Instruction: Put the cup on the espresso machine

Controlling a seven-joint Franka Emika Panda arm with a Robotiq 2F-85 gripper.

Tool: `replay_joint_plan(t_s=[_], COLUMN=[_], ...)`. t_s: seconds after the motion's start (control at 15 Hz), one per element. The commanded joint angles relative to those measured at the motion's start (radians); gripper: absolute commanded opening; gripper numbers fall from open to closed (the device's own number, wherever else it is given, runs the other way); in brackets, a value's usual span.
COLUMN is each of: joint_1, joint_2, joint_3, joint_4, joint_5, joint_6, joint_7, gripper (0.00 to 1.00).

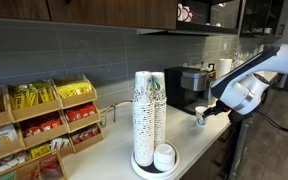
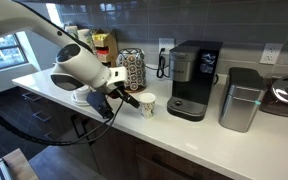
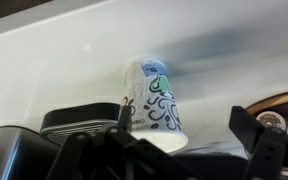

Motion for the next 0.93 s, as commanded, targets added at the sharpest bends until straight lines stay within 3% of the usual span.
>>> replay_joint_plan(t_s=[0.0,0.4,0.87], joint_1=[0.006,-0.009,-0.058], joint_2=[0.107,0.159,0.258], joint_3=[-0.017,0.0,0.007], joint_4=[0.065,0.144,0.225], joint_5=[0.028,0.107,0.332], joint_6=[-0.016,-0.087,-0.18], joint_7=[0.005,-0.055,-0.214], gripper=[1.0,1.0,1.0])
